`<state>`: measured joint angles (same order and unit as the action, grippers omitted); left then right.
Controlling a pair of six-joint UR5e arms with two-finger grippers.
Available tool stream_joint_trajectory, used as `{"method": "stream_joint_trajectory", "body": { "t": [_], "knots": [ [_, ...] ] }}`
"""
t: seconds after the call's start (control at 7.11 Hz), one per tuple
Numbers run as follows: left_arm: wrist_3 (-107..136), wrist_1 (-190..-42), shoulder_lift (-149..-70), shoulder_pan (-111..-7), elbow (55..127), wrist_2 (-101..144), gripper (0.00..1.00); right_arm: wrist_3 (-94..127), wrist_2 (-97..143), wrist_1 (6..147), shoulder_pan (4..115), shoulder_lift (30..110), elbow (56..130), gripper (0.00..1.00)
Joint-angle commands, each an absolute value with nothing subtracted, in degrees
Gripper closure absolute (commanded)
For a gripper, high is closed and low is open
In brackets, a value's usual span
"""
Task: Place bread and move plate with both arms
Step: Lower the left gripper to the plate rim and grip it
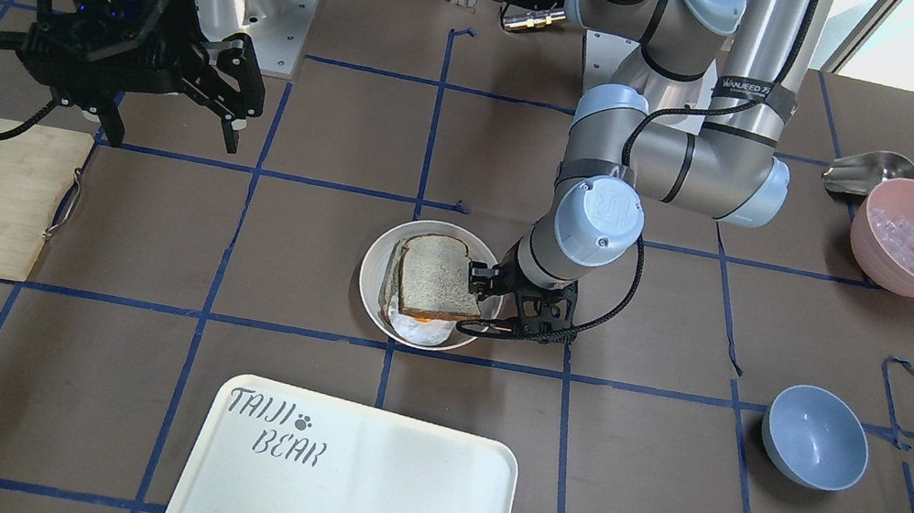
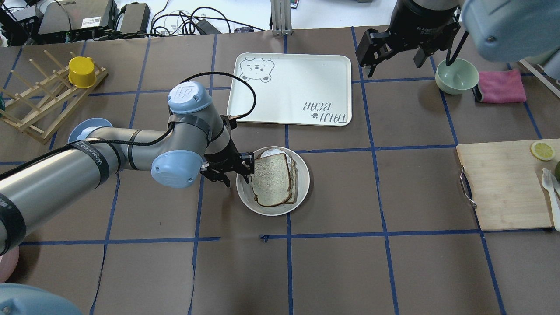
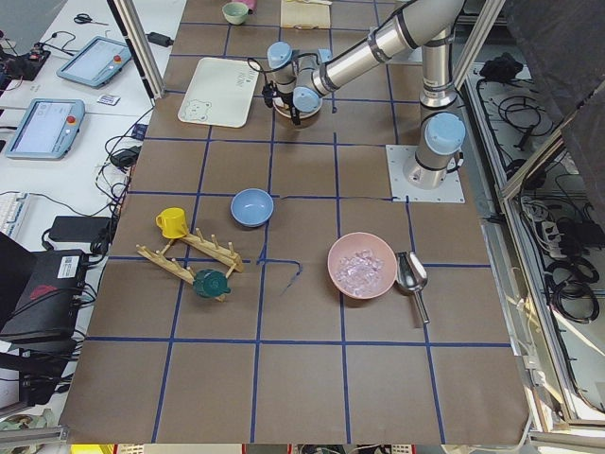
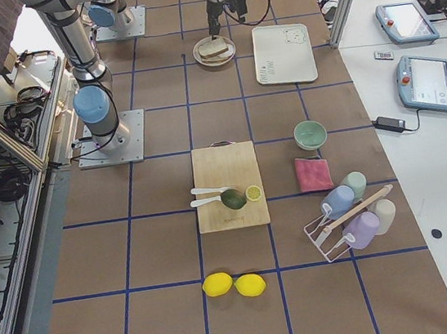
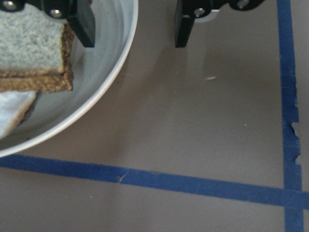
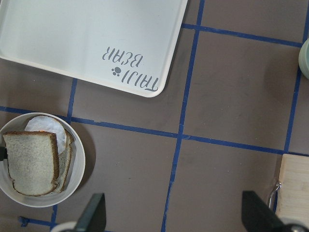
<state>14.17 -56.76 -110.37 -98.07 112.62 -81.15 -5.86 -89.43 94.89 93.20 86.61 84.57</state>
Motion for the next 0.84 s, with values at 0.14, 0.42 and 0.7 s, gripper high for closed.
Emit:
{"method": "stream_joint_trajectory", "body": {
  "t": [0.14,0.42,0.7],
  "knots": [
    [11.61,-56.6,-111.0,-98.09,112.24,-81.12,1.0,-1.26,-89.56,90.64,92.64,88.49,84.64,0.0],
    [11.6,-56.6,-110.74,-97.91,111.8,-81.65,1.0,-1.32,-89.74,90.79,92.55,88.51,84.73,0.0],
    [11.34,-62.44,-108.64,-96.78,107.0,-81.56,1.0,-1.84,-89.74,91.05,92.46,88.51,84.73,0.0]
  ]
}}
